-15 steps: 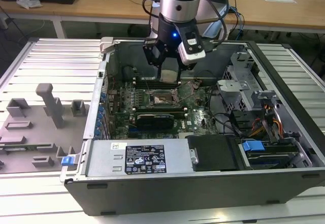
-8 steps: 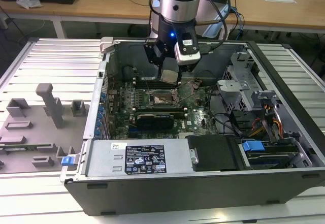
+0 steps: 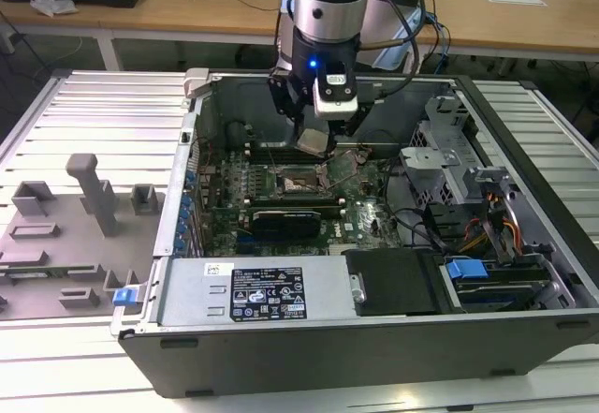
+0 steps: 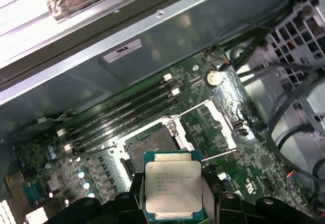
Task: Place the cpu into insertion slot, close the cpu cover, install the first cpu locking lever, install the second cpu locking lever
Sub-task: 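Place the cpu into insertion slot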
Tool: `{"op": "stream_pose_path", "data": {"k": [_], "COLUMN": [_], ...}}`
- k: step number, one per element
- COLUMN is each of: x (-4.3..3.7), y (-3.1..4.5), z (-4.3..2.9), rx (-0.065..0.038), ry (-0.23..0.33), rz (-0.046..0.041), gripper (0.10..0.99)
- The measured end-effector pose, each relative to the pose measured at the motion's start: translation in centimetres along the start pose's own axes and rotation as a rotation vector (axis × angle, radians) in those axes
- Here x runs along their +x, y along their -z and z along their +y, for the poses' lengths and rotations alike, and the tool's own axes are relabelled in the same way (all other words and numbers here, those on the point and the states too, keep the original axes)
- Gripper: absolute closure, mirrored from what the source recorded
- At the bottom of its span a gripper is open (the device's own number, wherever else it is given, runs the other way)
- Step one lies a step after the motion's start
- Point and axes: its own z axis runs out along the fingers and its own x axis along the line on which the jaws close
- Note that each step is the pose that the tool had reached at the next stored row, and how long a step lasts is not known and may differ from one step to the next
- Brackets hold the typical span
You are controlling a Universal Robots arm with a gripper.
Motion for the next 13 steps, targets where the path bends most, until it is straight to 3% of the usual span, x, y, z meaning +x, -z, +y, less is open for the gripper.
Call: {"op": "stream_pose_path", "data": {"k": [13], "x": [0.0], "y": [-0.22], "z": [-0.02], "rx": [-0.004], "ry": [-0.269], "rz": [-0.0254], "gripper": [0.545]}}
